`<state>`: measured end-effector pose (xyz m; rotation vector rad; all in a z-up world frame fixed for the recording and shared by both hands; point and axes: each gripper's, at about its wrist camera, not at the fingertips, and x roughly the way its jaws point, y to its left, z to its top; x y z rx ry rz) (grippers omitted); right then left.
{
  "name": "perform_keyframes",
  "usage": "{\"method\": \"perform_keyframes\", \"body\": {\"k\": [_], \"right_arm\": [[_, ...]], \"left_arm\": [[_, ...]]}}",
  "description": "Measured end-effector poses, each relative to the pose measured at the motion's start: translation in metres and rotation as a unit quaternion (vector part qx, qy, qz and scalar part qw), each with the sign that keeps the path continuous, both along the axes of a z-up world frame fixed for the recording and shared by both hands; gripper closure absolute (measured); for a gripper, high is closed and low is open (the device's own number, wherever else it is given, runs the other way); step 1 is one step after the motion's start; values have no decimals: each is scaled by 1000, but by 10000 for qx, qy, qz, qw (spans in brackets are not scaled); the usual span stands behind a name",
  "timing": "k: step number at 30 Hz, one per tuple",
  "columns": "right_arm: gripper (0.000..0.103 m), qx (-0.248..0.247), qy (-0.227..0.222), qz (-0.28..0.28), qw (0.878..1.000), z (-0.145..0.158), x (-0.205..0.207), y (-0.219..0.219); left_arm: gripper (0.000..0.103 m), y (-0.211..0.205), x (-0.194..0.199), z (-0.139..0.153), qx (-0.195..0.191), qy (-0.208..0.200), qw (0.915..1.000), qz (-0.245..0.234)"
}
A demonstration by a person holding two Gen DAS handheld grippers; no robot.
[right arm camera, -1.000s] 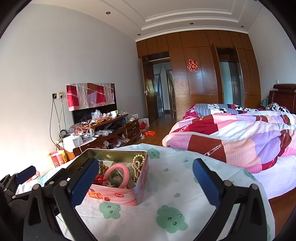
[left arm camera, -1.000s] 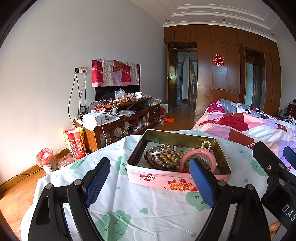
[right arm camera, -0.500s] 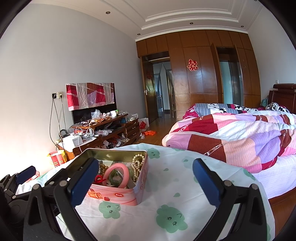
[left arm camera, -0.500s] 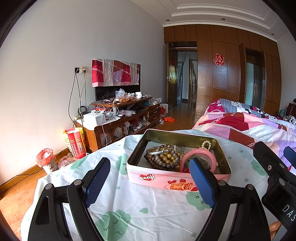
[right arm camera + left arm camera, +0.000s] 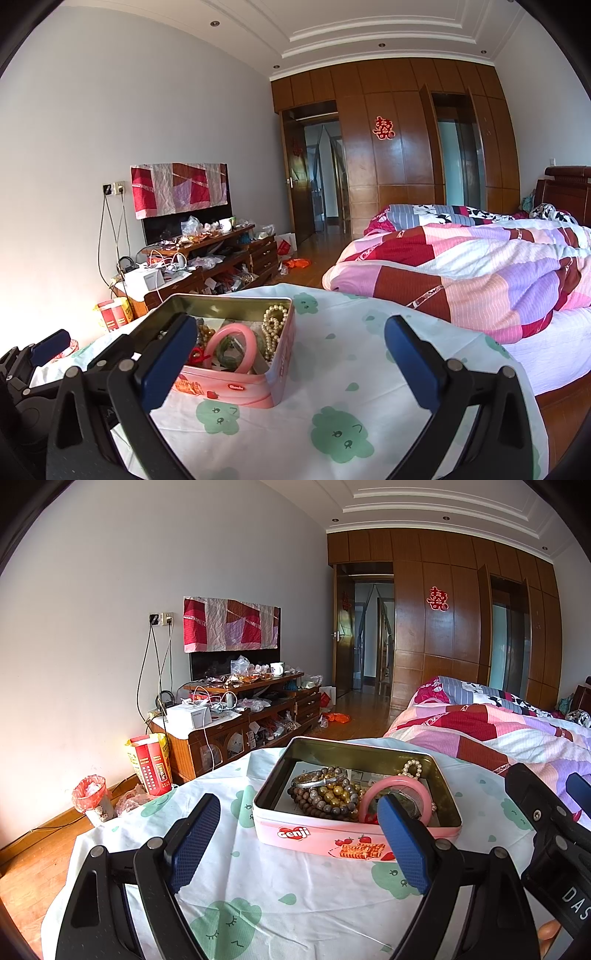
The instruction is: Organize jewelry
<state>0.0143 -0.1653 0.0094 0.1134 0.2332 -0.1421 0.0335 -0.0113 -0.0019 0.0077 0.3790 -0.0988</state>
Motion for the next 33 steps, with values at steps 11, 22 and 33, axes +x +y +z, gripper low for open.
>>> {"method": "perform_keyframes", "body": {"k": [11, 22, 33], "right_arm": [[0, 3, 4, -11, 10000, 0, 0, 0], [0, 15, 19, -49, 10000, -6, -2, -5], [0, 10, 49, -62, 10000, -8, -3, -7]], "left_arm": [[16, 1, 0, 0, 6, 6, 10000, 34], [16, 5, -1, -5, 126, 33, 9997, 189], [16, 8, -1, -5, 94, 65, 9998, 135]]}}
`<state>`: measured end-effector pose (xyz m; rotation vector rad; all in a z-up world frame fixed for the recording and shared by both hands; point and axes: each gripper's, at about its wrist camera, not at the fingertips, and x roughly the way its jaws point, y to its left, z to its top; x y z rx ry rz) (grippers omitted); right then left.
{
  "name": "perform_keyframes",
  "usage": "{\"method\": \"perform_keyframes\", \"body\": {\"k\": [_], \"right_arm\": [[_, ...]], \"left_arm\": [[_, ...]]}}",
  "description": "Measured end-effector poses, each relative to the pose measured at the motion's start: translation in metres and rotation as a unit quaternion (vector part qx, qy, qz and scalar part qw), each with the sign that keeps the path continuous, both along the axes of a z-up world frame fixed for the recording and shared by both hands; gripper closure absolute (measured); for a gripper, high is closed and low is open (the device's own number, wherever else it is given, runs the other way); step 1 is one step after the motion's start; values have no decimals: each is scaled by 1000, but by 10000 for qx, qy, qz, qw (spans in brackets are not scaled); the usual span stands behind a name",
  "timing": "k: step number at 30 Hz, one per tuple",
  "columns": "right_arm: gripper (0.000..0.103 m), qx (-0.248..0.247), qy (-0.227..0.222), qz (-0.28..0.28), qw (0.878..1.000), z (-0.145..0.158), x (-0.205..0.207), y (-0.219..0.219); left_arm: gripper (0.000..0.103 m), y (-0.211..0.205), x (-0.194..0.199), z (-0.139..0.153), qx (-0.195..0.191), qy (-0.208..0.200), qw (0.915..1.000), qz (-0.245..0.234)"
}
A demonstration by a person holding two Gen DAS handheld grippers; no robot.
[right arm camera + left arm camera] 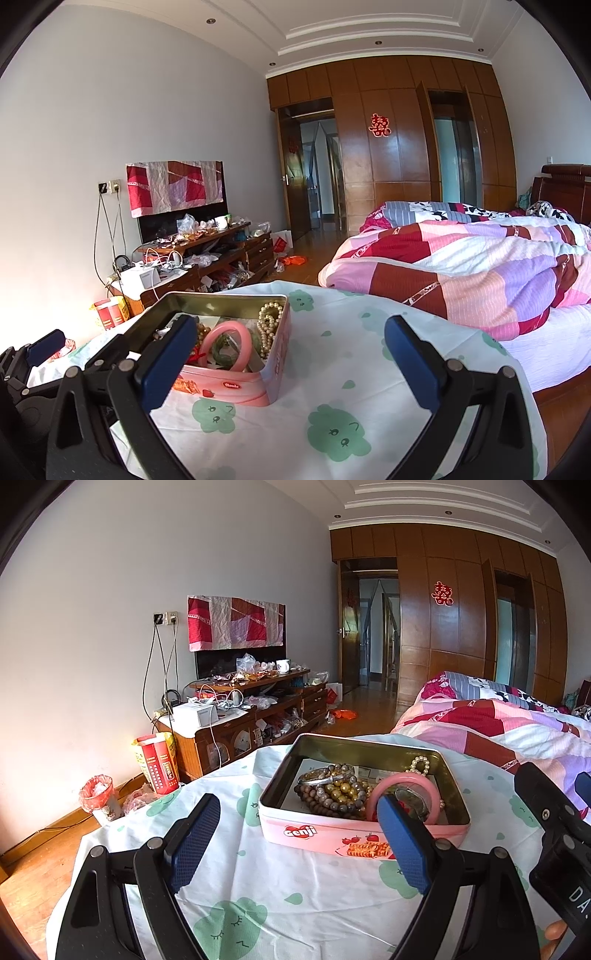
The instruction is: Organize jewelry
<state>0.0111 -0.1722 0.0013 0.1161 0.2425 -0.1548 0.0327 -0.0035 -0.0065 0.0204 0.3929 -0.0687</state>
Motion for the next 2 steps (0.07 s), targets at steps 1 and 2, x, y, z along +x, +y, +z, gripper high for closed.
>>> {"method": "perform_keyframes", "body": {"k": [1, 2], "right_arm": [[0, 0, 3, -4, 10000, -1, 0, -1], [0, 2, 4, -5, 10000, -1, 0, -1]], "left_arm": [[16, 1, 0, 0, -1, 17, 10000, 5], [16, 0, 2, 0, 5, 30, 10000, 12]]}}
